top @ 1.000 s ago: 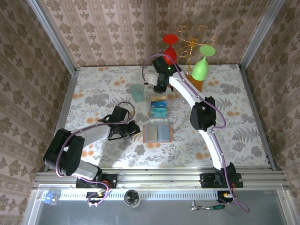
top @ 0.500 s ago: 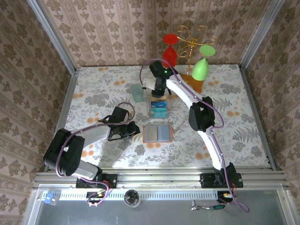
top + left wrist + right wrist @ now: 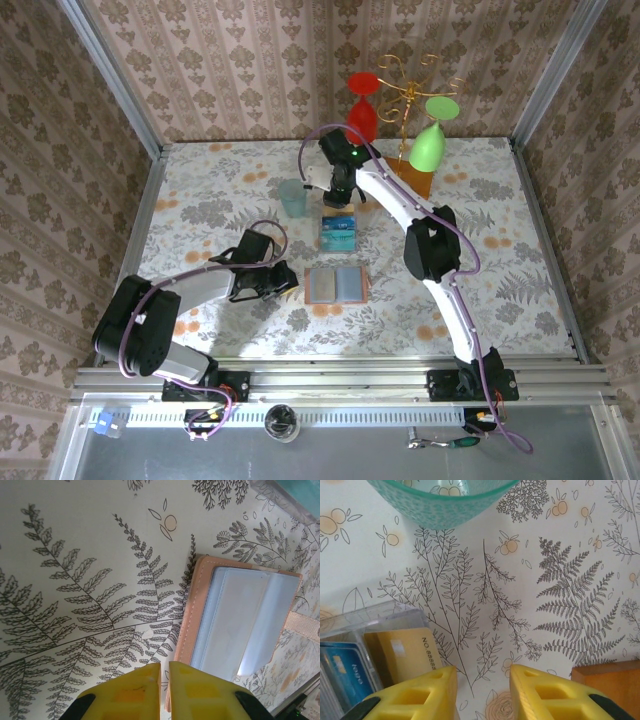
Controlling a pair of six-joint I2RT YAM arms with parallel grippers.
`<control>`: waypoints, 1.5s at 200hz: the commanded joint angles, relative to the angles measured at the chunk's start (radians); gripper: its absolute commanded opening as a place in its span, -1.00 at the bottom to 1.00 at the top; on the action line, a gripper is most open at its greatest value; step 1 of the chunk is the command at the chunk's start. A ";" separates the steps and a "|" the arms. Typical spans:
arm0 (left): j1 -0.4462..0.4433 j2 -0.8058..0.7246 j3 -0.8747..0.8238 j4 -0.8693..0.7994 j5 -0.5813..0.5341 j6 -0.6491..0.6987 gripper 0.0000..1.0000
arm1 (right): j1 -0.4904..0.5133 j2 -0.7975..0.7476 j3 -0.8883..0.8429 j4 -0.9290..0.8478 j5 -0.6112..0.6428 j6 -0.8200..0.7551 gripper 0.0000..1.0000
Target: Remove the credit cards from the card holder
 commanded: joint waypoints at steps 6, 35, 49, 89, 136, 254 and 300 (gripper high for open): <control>0.007 -0.026 0.011 -0.006 0.015 0.014 -0.75 | 0.010 -0.128 -0.068 0.057 0.013 0.078 -0.32; 0.007 -0.026 0.012 0.003 0.012 0.019 -0.74 | 0.018 -0.250 -0.238 0.160 0.008 0.193 -0.32; 0.006 -0.026 0.006 0.013 0.011 0.019 -0.74 | 0.021 -0.310 -0.320 0.205 0.002 0.262 -0.32; 0.006 -0.026 -0.017 0.058 0.022 0.007 -0.74 | 0.029 -0.480 -0.564 0.321 -0.049 0.500 -0.32; -0.015 -0.029 -0.030 0.080 0.025 0.001 -0.75 | 0.044 -0.645 -0.825 0.454 -0.182 0.796 -0.35; -0.103 0.045 -0.038 0.163 0.002 -0.043 -0.89 | 0.156 -0.780 -1.178 0.585 -0.267 1.320 -0.49; -0.104 0.055 -0.029 0.140 -0.011 -0.030 -0.93 | 0.186 -0.772 -1.229 0.613 -0.289 1.409 -0.56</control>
